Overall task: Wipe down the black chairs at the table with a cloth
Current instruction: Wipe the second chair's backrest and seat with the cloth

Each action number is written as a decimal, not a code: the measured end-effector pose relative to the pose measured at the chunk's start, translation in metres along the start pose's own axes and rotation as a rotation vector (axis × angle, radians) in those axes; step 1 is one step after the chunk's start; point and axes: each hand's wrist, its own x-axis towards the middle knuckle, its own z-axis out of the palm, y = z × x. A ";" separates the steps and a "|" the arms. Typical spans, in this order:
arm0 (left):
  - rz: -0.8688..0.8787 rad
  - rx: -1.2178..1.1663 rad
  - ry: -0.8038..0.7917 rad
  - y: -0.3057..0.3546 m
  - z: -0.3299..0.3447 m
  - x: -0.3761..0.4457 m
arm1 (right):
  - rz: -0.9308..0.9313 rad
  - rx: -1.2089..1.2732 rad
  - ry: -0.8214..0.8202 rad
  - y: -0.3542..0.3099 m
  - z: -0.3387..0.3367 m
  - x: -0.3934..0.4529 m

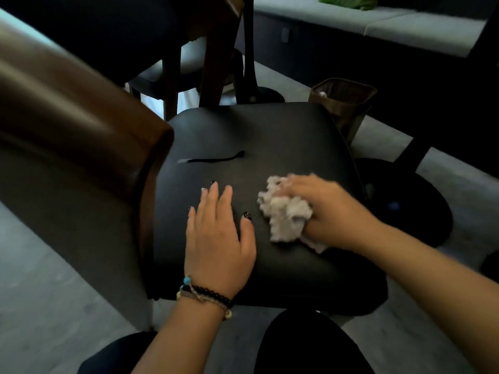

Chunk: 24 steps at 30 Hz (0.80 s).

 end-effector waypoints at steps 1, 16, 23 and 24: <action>0.003 -0.012 -0.004 0.001 0.000 -0.001 | 0.098 0.016 0.026 0.010 -0.009 0.007; -0.055 -0.219 0.012 0.013 -0.016 -0.019 | 0.226 0.156 0.224 -0.002 -0.007 0.062; -0.155 -0.212 -0.058 0.004 -0.026 -0.042 | 0.228 -0.005 0.042 -0.017 0.062 0.179; -0.156 -0.223 -0.059 0.003 -0.027 -0.044 | 0.236 -0.014 0.045 -0.020 0.066 0.188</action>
